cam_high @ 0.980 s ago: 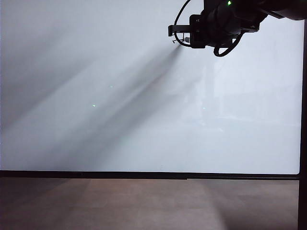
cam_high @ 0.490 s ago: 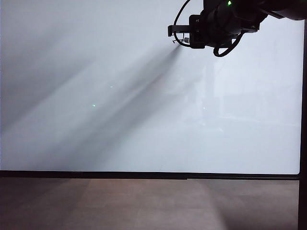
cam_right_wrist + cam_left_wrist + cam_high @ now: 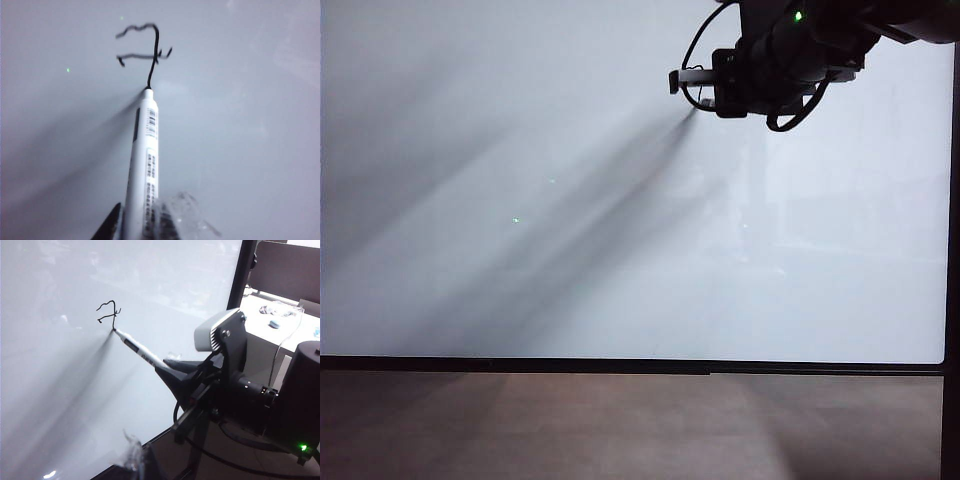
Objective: Reach to the right to find the marker pen, pick it up, and write the number 3 on the whiteboard.
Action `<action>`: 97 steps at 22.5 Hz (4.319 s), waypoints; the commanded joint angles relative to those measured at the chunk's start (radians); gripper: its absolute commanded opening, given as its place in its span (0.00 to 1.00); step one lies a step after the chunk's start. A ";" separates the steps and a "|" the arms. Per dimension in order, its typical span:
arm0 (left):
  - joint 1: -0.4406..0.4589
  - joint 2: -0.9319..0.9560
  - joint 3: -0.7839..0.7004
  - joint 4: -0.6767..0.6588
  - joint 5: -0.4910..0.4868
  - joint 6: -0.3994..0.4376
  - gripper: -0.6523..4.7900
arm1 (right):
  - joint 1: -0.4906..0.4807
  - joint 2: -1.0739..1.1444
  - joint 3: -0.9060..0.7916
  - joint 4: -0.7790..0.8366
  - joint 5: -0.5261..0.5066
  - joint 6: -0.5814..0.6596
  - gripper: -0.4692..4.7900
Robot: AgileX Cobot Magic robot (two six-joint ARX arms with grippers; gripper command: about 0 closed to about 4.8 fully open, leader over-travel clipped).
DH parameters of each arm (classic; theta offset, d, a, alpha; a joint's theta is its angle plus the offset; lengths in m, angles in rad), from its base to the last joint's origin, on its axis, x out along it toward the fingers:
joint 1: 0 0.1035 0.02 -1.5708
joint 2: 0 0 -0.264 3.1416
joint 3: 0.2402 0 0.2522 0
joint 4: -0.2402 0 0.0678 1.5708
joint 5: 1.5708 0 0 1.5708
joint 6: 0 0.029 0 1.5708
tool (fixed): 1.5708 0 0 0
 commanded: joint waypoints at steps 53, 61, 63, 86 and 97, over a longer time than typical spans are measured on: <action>0.001 -0.005 0.001 0.011 0.004 0.006 0.11 | -0.004 0.040 0.001 0.077 0.021 0.002 0.13; 0.001 -0.005 0.001 0.011 0.004 0.007 0.11 | -0.004 0.040 0.001 0.074 0.059 0.002 0.13; 0.001 -0.005 0.001 0.011 0.003 0.007 0.11 | -0.004 0.040 0.001 0.072 0.063 0.002 0.13; 0.001 -0.005 0.001 0.012 0.003 0.007 0.11 | 0.002 0.034 0.001 0.062 0.063 0.002 0.13; 0.001 -0.005 0.001 0.012 0.003 0.007 0.11 | 0.011 -0.043 0.000 -0.001 0.051 0.002 0.13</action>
